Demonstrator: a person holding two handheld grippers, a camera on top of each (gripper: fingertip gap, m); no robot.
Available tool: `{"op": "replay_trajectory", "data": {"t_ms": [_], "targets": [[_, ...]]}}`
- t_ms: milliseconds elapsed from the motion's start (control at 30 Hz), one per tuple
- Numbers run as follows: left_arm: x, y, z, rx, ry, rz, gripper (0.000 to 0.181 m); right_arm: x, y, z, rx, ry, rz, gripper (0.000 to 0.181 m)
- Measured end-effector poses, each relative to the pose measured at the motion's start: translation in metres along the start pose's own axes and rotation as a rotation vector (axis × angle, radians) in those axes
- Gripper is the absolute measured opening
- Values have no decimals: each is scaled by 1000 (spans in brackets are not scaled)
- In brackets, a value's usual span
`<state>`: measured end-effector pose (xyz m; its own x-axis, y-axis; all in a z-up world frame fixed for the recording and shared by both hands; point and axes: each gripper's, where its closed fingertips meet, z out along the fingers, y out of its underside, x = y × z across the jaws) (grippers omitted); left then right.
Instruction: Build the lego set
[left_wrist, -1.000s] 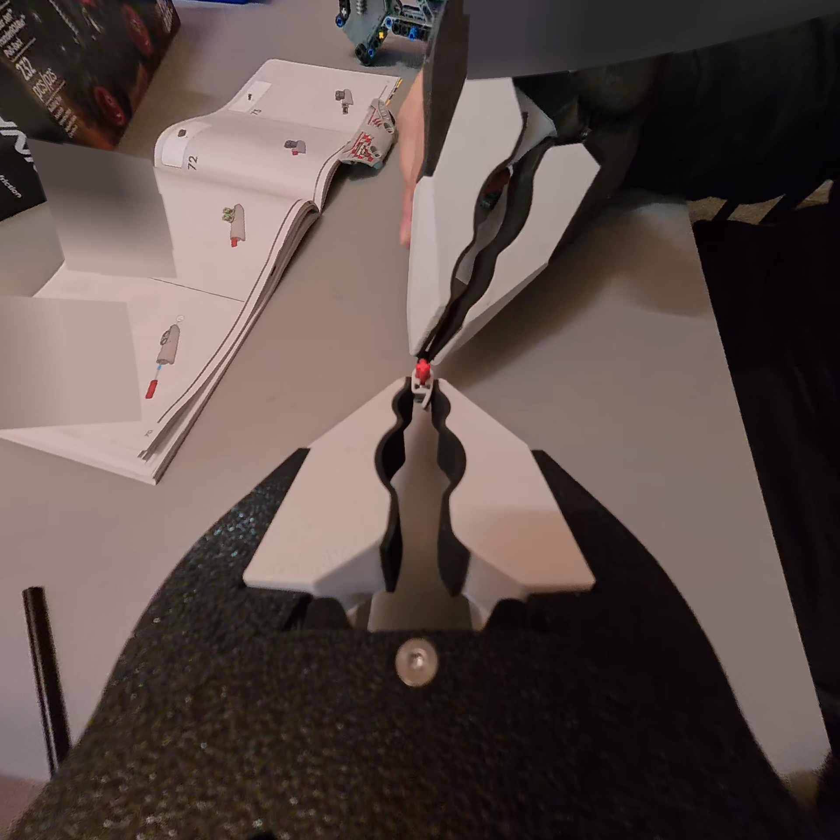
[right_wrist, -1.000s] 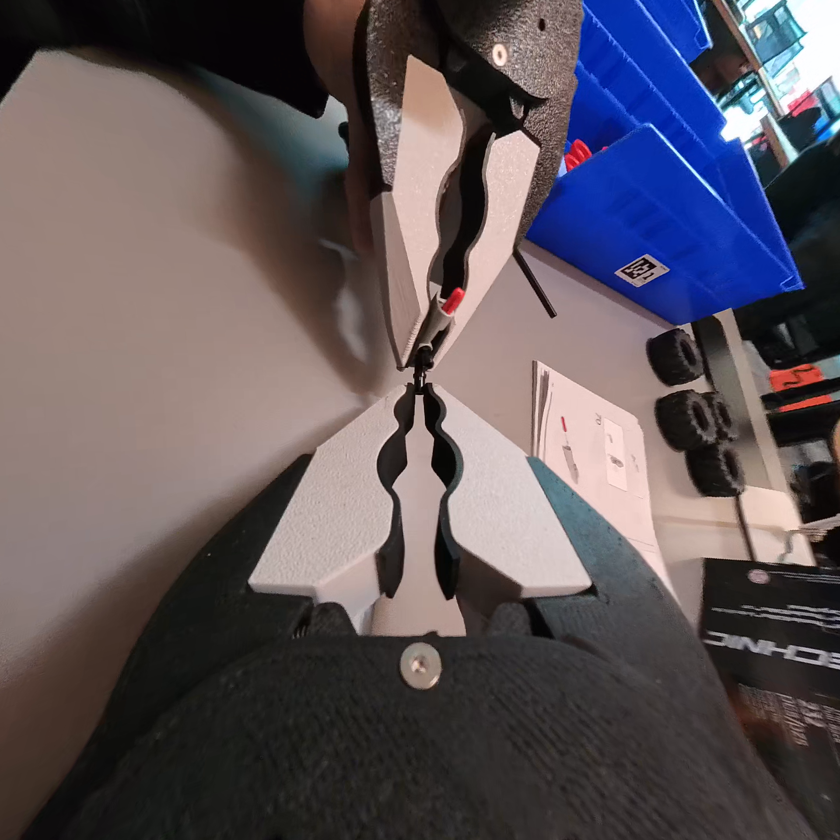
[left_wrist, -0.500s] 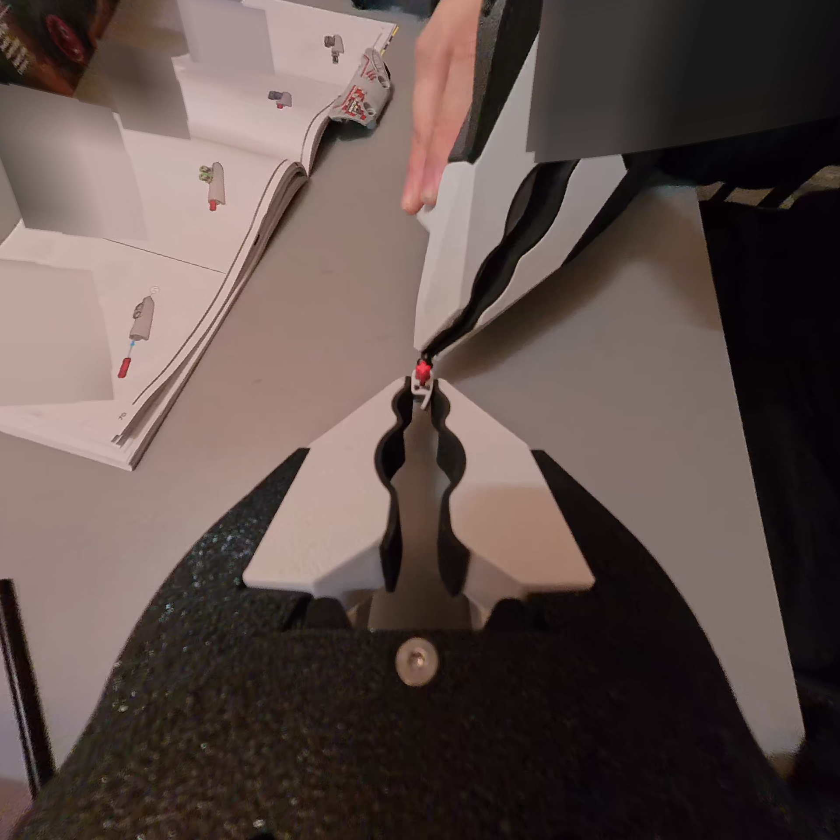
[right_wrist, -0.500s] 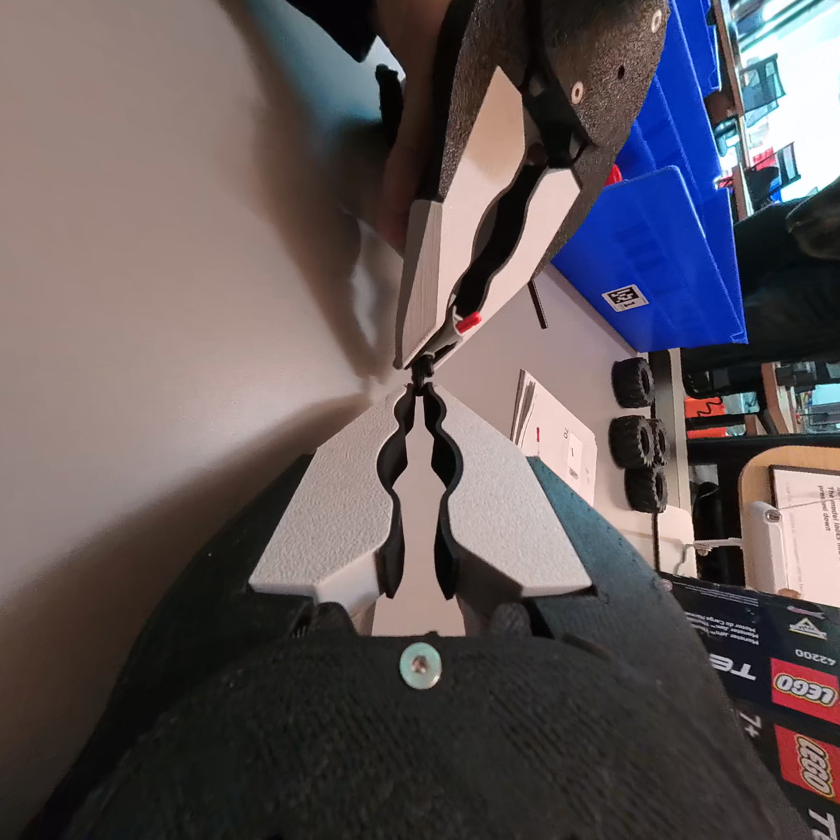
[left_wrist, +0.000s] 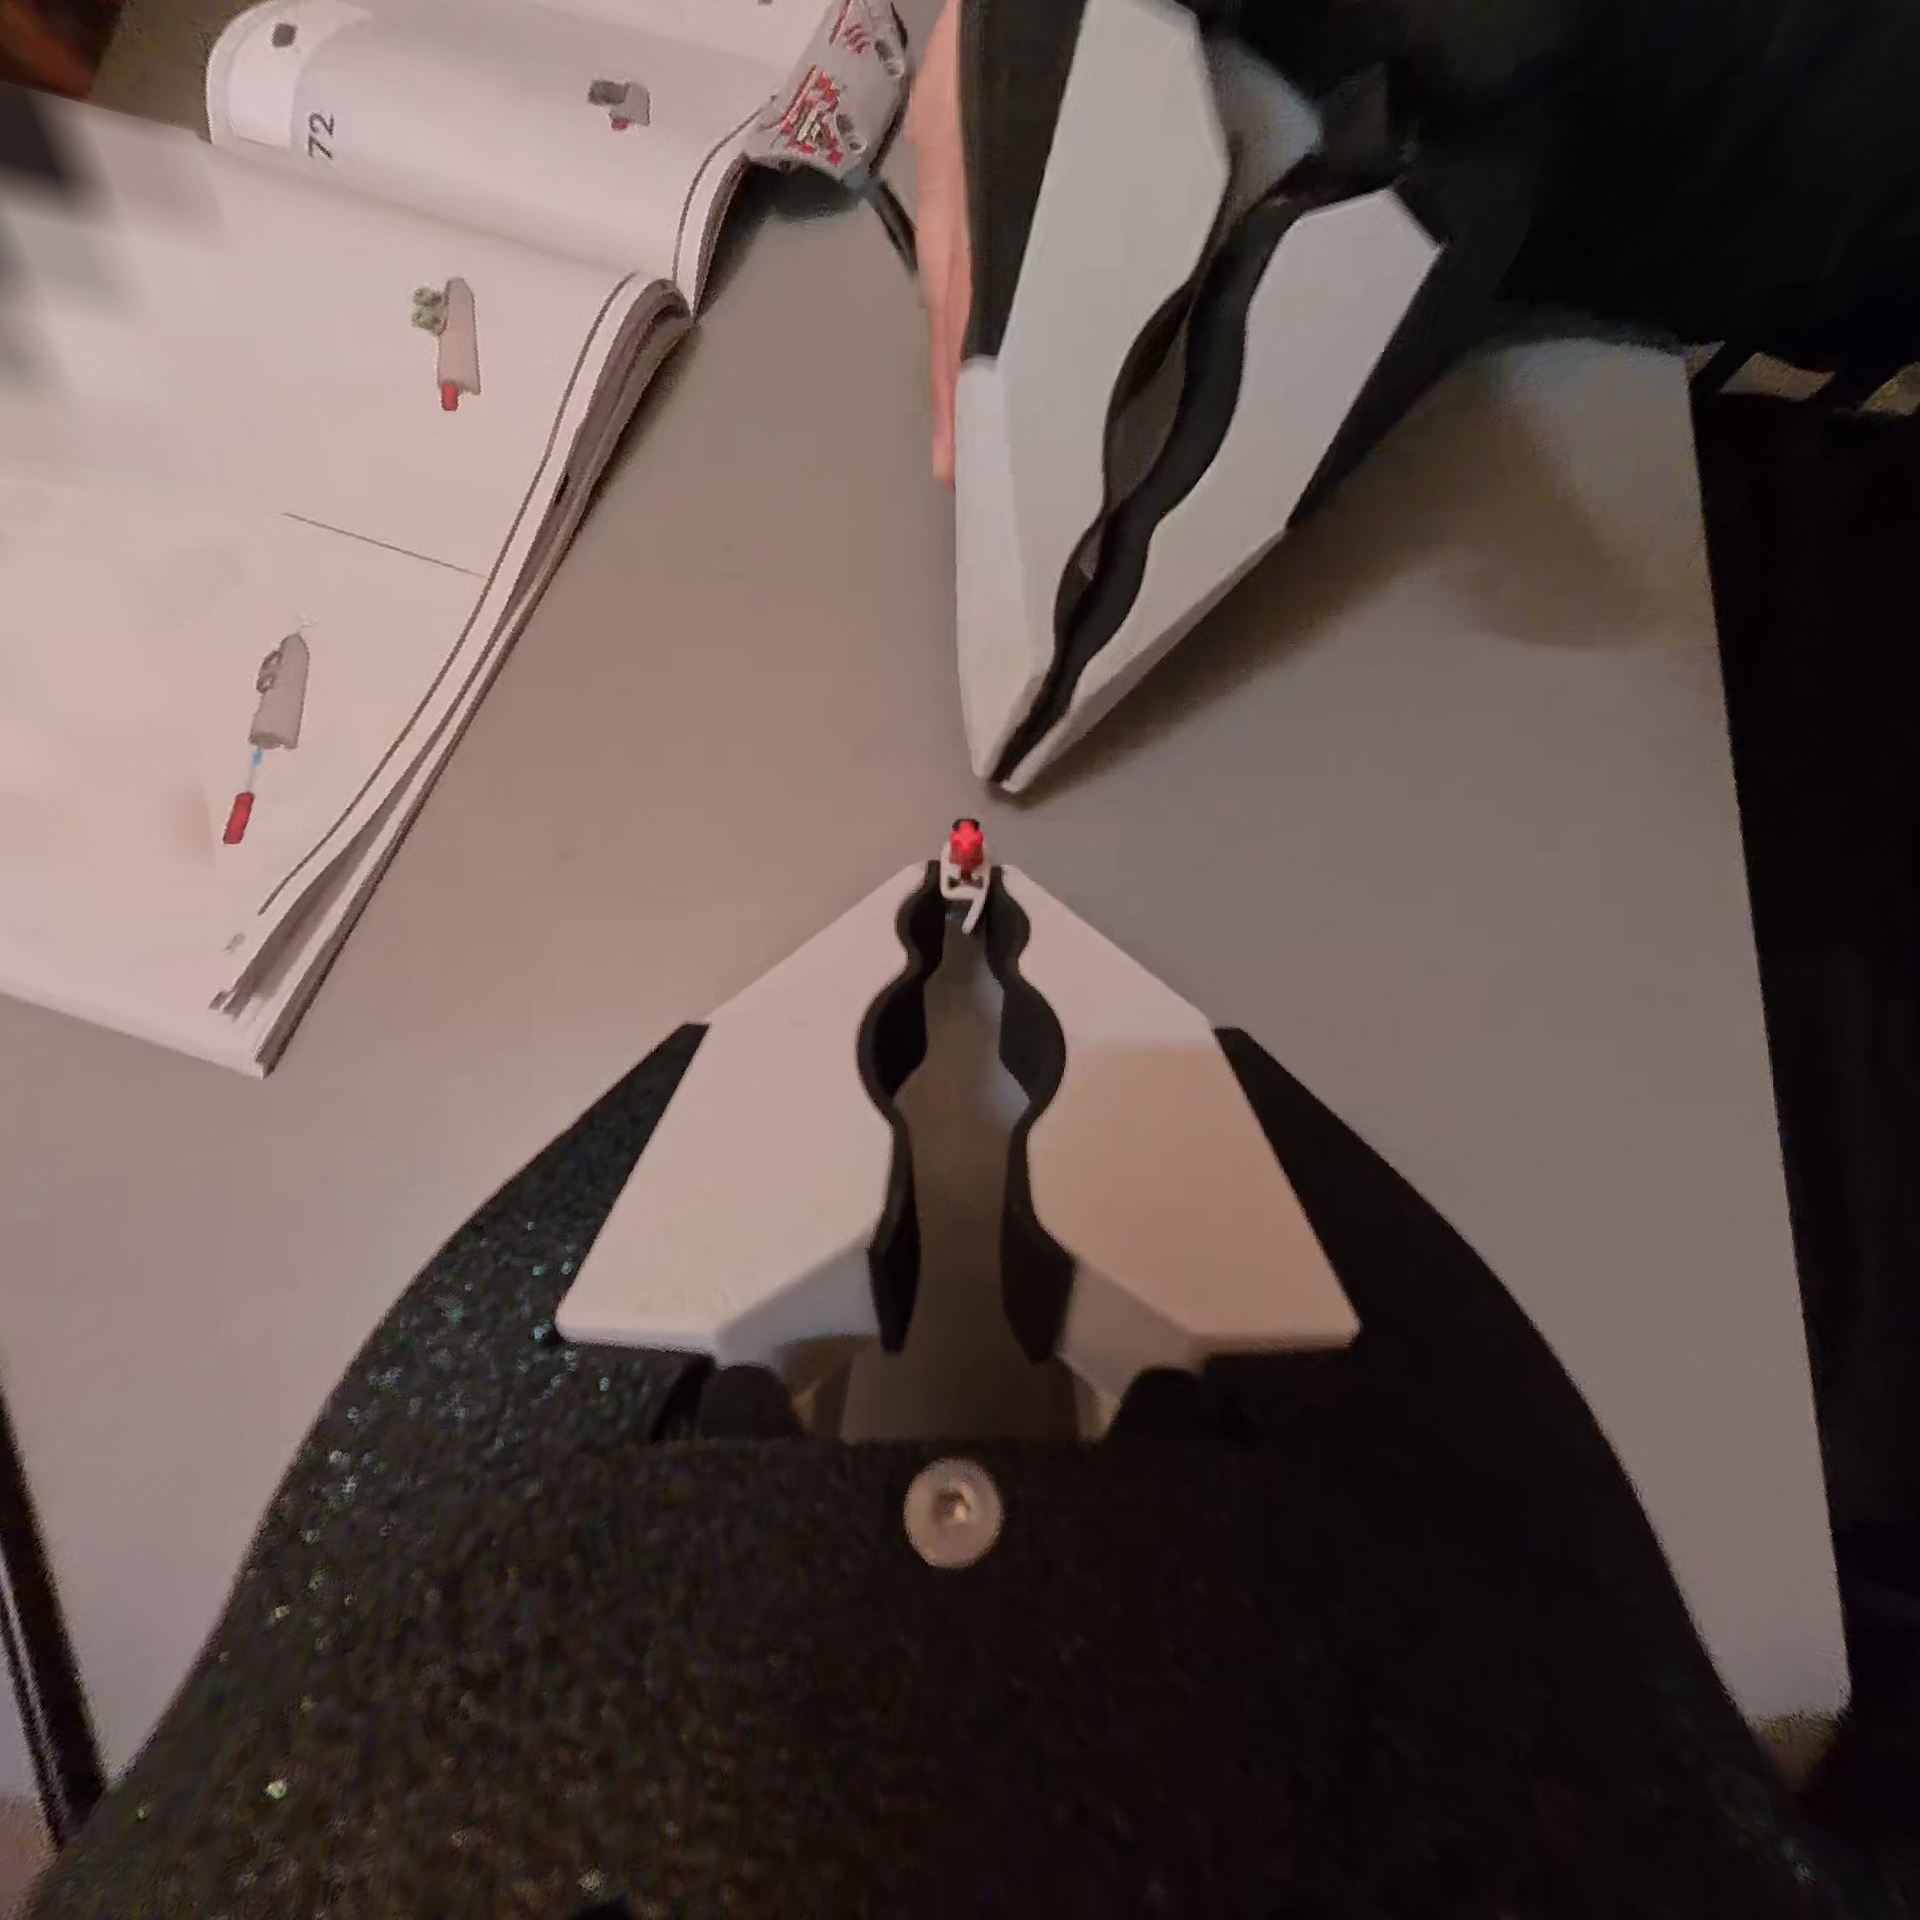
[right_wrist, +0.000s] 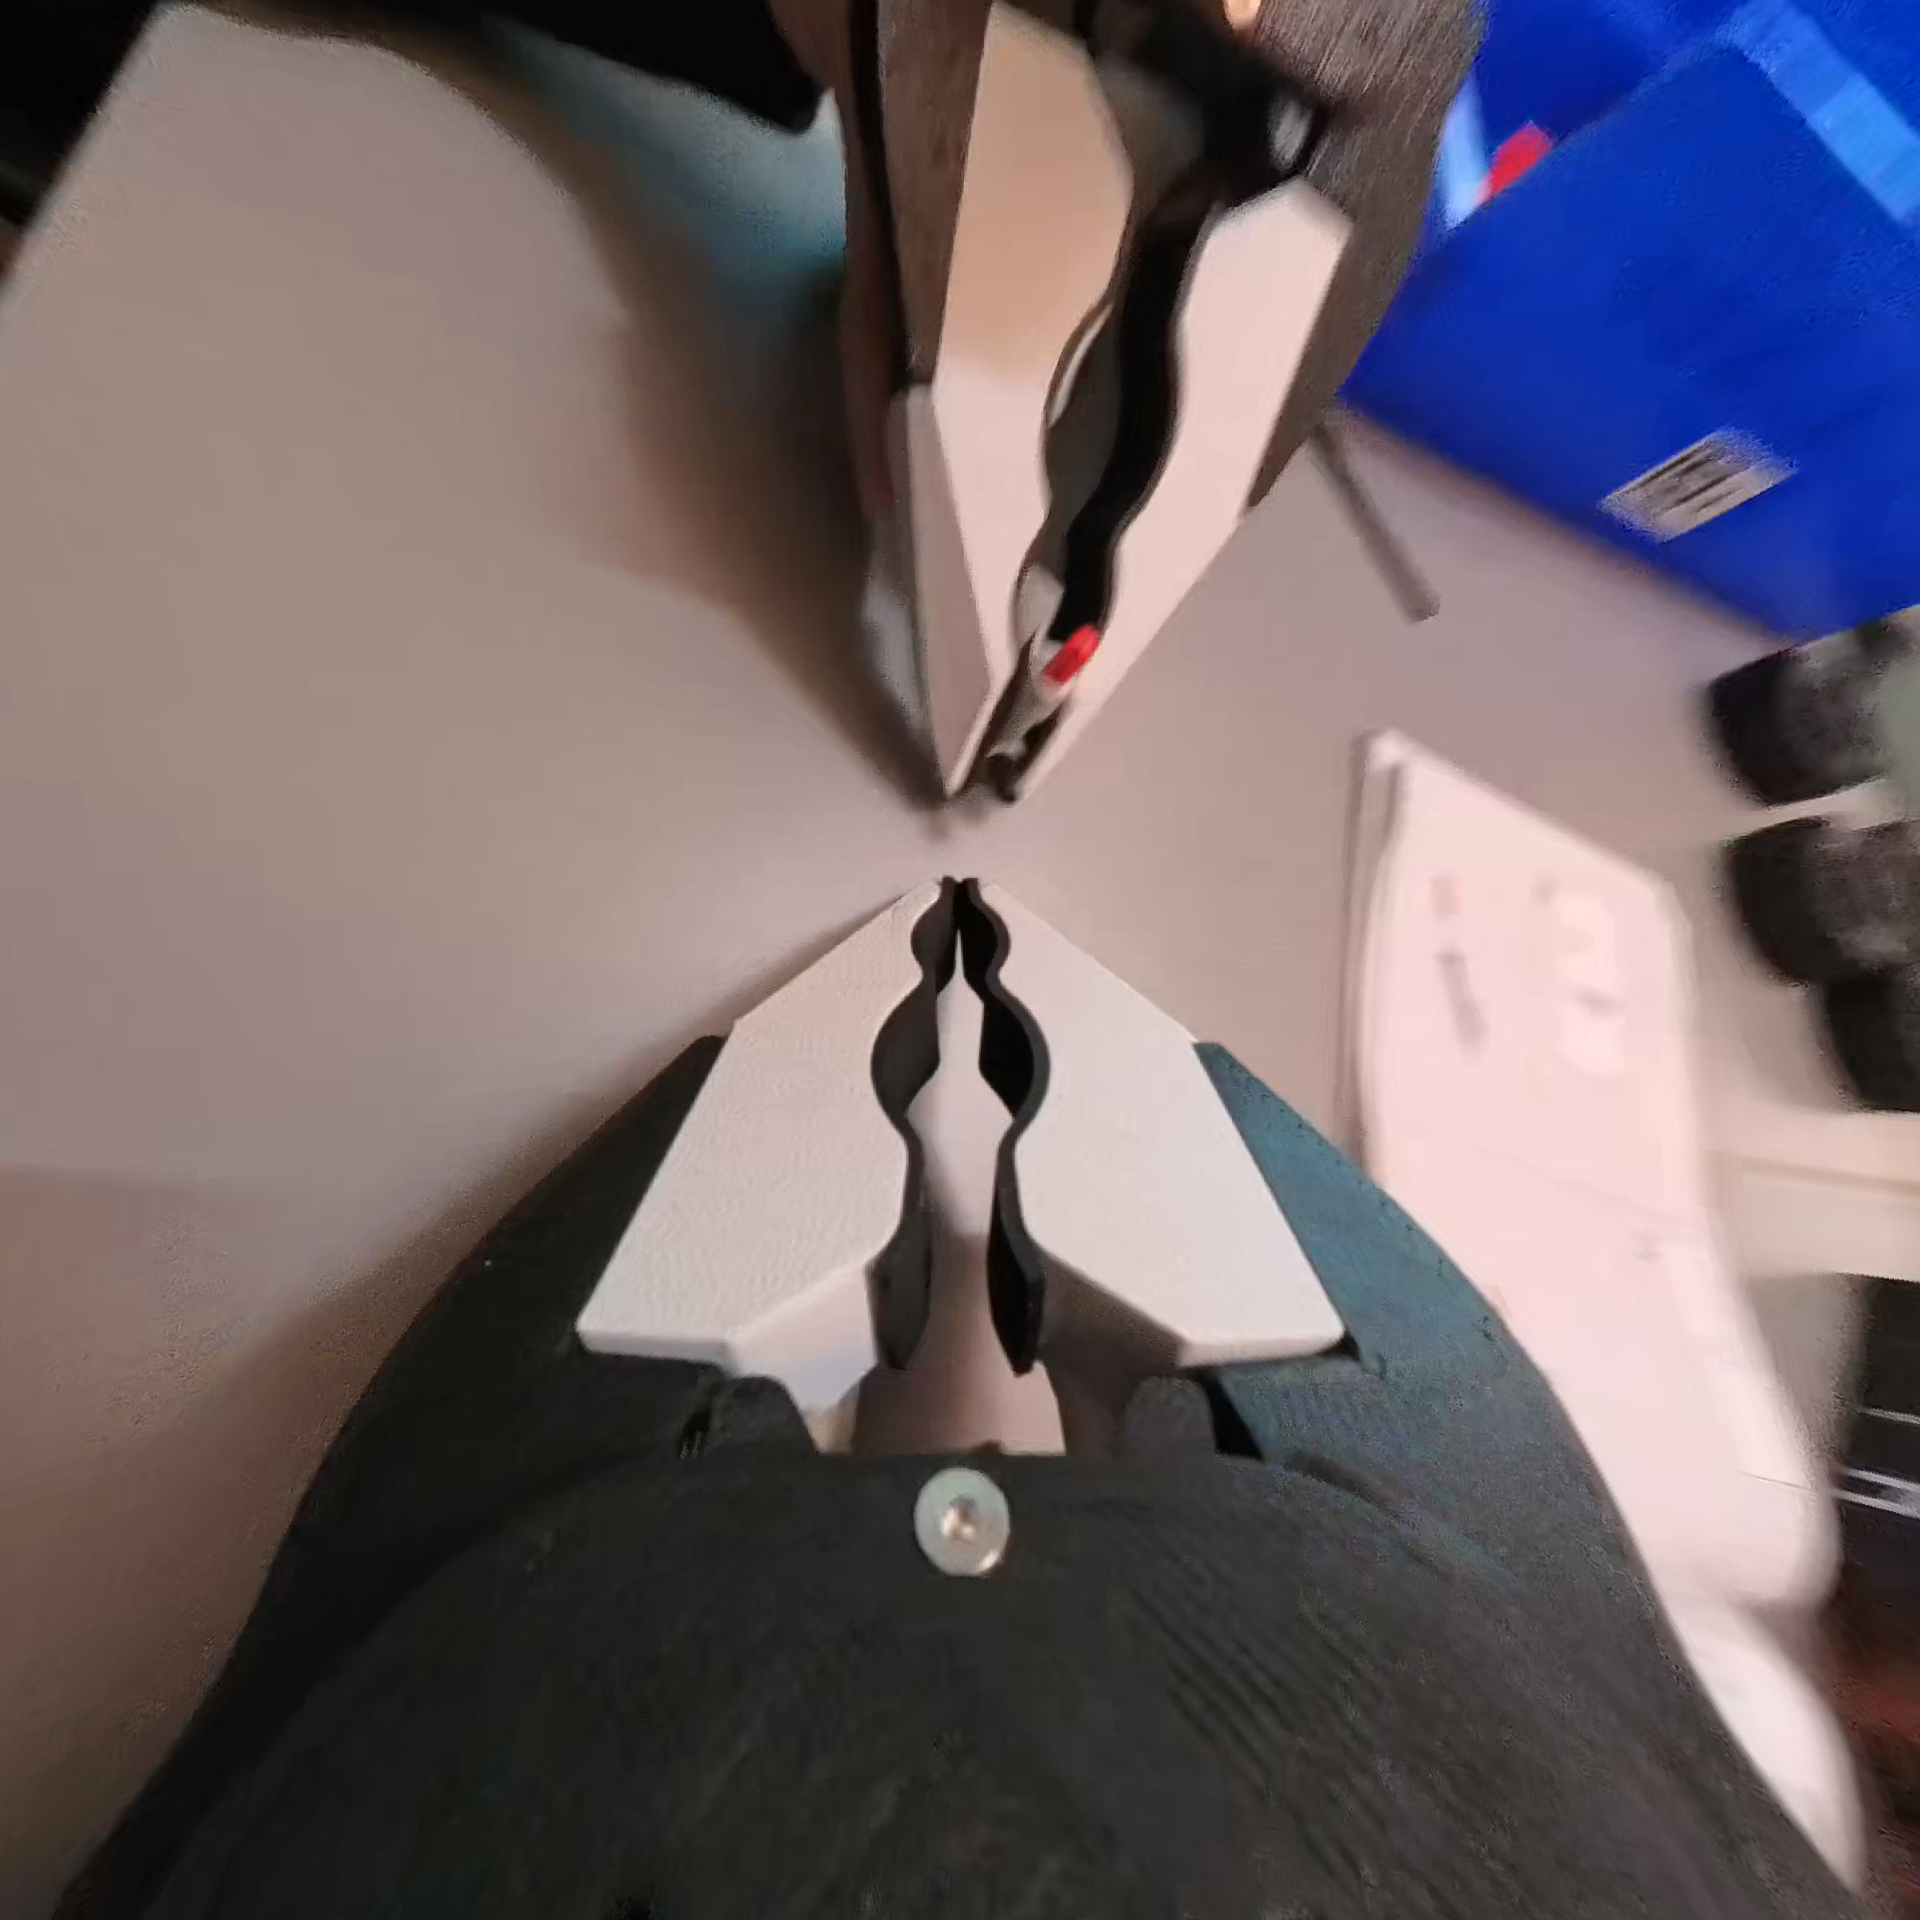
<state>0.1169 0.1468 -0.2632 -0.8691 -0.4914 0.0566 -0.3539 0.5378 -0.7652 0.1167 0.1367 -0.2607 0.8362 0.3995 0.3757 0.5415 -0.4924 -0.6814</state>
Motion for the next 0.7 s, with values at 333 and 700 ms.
{"op": "replay_trajectory", "data": {"t_ms": [333, 700], "targets": [[0, 0, 0, 2, 3, -3, 4, 46, 19, -61, 167, 130, 256, 9], [1, 0, -1, 3, 13, -4, 4, 62, 73, -45, -243, 110, 140, 26]]}}
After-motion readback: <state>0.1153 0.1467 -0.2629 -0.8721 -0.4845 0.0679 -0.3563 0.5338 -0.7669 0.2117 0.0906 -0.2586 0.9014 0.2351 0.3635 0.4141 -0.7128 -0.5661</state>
